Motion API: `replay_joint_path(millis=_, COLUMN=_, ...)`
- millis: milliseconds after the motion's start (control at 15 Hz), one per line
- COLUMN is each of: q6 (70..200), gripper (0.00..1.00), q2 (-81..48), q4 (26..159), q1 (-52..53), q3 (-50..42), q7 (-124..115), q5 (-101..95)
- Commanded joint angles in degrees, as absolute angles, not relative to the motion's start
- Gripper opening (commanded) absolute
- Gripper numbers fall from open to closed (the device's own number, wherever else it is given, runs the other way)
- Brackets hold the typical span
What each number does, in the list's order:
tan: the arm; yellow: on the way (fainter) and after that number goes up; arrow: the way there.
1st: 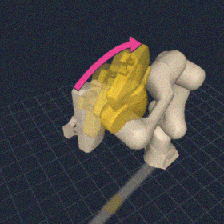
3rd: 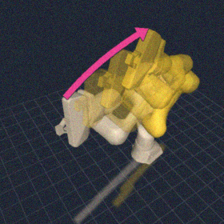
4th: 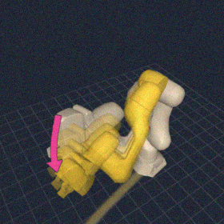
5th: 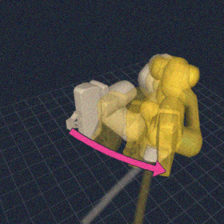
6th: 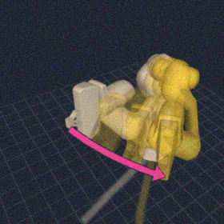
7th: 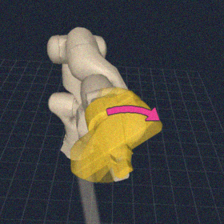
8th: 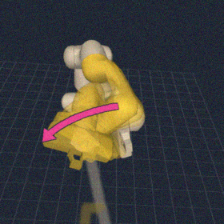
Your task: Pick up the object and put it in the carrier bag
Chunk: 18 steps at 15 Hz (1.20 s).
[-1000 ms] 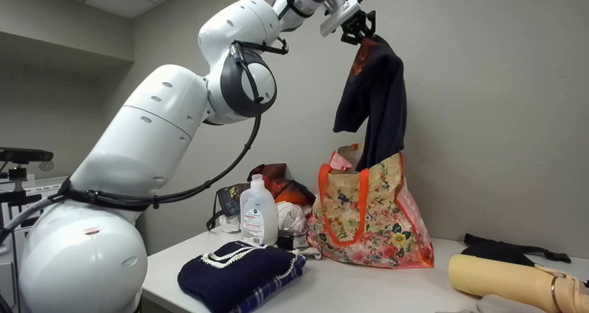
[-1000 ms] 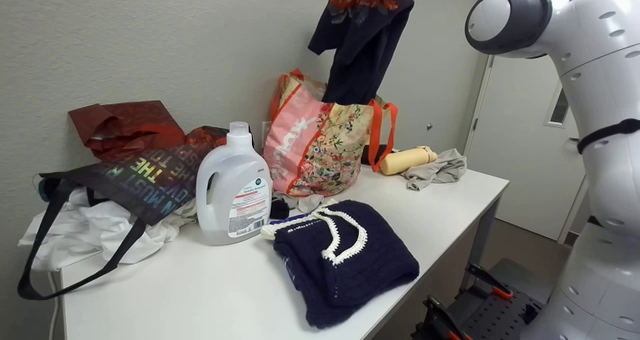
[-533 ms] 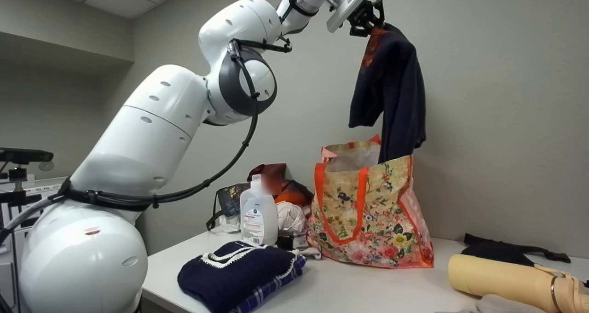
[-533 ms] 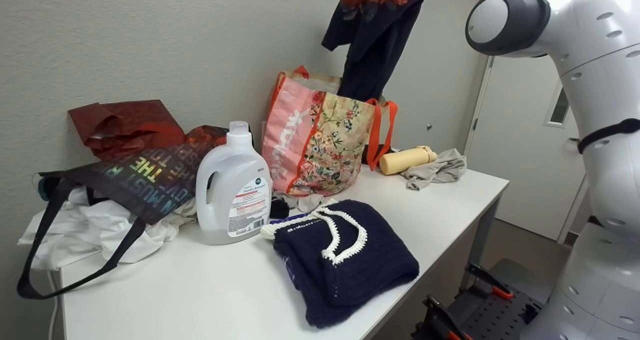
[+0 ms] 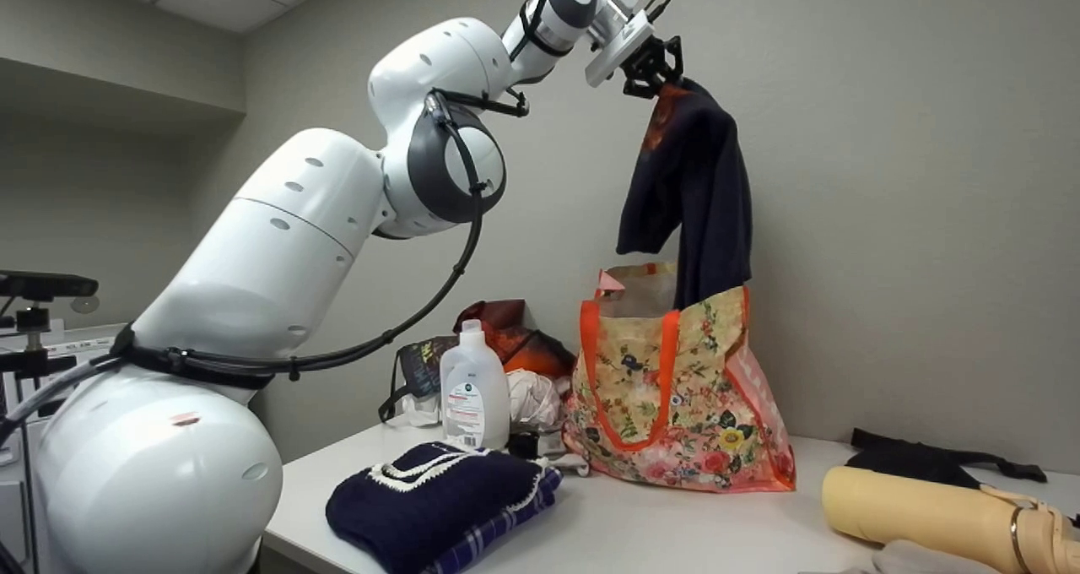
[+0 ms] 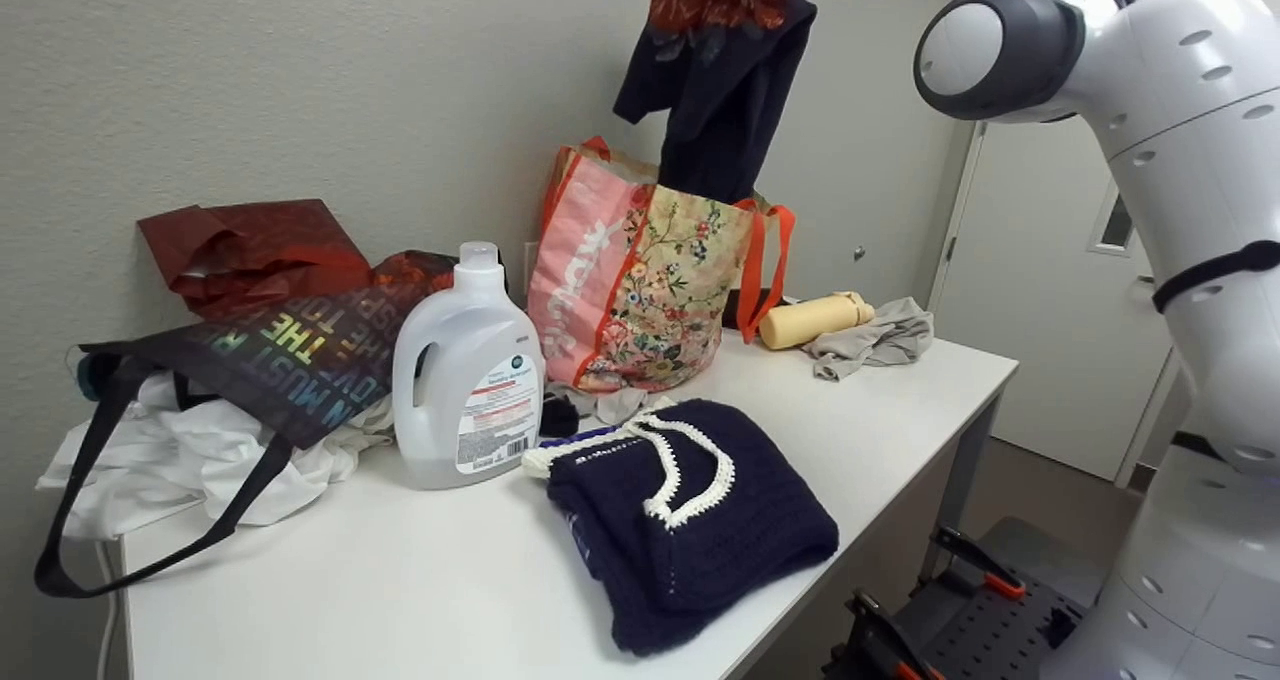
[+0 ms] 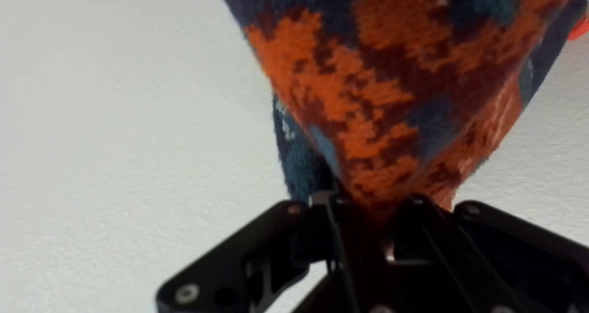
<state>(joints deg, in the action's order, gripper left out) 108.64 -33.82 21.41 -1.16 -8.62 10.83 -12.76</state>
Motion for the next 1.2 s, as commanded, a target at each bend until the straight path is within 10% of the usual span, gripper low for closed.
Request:
replay_joint_path(millis=0, q6=108.8, gripper=0.08, q2=-35.8, q4=19.9, q1=0.8, q3=-9.5, q7=10.6, q5=-15.0)
replay_joint_path(millis=1133, q6=114.3, gripper=0.08, q2=-38.3, q4=20.6, q1=1.3, q3=-19.2, q7=3.7, q5=-28.0)
